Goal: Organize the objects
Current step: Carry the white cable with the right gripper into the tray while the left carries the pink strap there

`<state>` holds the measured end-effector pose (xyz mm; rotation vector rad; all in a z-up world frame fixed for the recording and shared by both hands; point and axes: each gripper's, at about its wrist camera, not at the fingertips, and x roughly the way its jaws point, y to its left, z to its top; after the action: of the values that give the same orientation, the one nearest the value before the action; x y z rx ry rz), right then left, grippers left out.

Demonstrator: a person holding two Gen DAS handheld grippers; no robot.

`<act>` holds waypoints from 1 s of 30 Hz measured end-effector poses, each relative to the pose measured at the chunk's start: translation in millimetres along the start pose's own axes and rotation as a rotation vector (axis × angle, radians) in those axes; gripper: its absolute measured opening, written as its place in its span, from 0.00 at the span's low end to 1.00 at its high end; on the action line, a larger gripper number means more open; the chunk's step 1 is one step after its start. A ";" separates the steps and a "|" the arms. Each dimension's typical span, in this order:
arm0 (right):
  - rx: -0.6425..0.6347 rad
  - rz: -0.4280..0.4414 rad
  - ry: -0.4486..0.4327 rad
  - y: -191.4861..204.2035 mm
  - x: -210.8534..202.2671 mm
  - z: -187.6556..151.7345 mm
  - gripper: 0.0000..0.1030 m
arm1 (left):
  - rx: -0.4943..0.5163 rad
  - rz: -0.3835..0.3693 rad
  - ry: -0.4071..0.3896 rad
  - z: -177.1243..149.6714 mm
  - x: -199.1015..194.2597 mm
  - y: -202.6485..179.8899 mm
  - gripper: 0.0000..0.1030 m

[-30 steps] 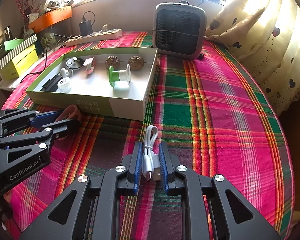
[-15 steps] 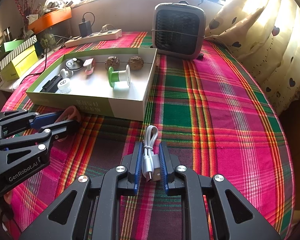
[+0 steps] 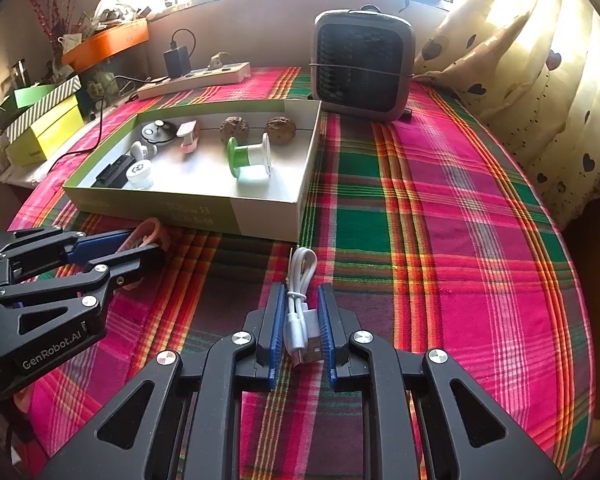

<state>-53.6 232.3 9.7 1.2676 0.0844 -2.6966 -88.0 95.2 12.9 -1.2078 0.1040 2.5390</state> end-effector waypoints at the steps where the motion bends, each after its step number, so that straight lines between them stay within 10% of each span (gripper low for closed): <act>1: 0.000 0.003 -0.002 0.4 -0.7 -0.1 0.17 | 0.000 0.000 -0.001 -0.1 -0.8 -0.2 0.21; 30: -0.022 0.072 -0.078 18.3 -25.5 20.1 0.17 | -0.013 0.051 -0.086 10.5 -39.3 8.5 0.21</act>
<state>-49.8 214.9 42.5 1.1353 0.0582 -2.6728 -75.4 79.2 49.1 -1.1118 0.0996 2.6356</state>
